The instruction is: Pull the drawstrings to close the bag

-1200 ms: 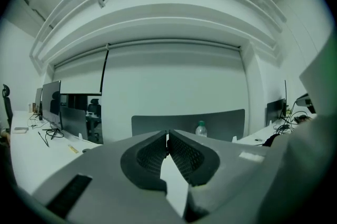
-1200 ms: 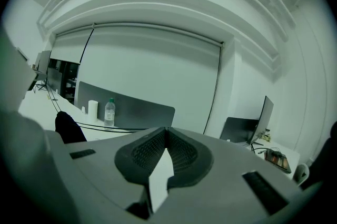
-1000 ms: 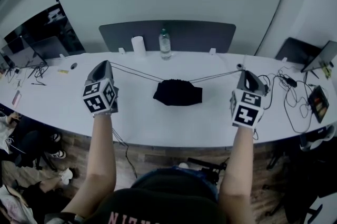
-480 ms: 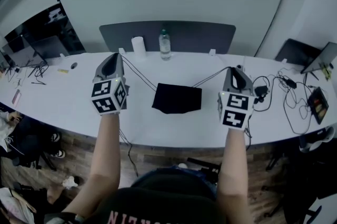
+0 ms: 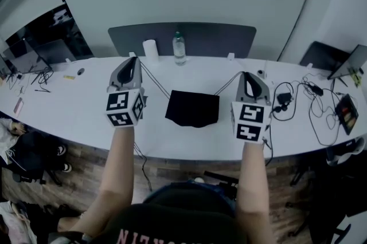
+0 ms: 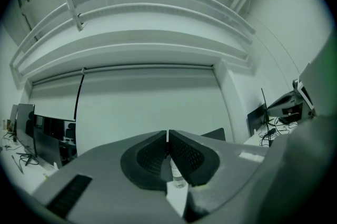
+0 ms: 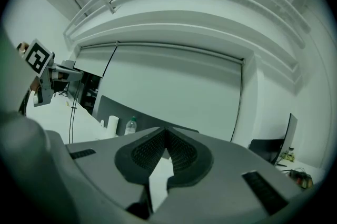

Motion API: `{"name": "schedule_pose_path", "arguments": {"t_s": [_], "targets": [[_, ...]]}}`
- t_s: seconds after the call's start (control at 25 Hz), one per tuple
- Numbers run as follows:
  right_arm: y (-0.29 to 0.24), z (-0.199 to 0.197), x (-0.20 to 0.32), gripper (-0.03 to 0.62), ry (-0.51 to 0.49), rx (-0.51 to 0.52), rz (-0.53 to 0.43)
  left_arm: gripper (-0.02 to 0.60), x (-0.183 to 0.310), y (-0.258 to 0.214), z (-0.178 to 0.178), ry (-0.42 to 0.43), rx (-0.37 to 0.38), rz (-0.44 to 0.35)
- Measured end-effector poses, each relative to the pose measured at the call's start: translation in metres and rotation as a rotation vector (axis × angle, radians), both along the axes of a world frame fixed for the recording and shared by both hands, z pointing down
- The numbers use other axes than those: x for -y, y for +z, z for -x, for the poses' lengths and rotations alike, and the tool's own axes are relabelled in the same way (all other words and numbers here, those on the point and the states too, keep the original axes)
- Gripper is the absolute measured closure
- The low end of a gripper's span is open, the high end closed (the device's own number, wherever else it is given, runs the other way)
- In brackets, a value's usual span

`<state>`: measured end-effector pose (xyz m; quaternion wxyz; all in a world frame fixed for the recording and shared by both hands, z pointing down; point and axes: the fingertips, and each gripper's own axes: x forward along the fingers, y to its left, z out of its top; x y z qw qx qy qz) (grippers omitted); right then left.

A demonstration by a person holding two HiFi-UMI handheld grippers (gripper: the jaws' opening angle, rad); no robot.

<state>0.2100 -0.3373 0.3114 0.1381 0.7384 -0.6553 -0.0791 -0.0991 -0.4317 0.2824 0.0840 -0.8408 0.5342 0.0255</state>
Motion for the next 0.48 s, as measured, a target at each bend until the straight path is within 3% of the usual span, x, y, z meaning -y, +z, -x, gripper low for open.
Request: {"name": "schedule_pose_path", "arguments": {"t_s": [0.48], "targets": [[0.001,0.002,-0.007,0.589,-0.01,-0.004,-0.008,0.569,-0.008,-0.004,-0.015,0.025,0.017,-0.023]]}}
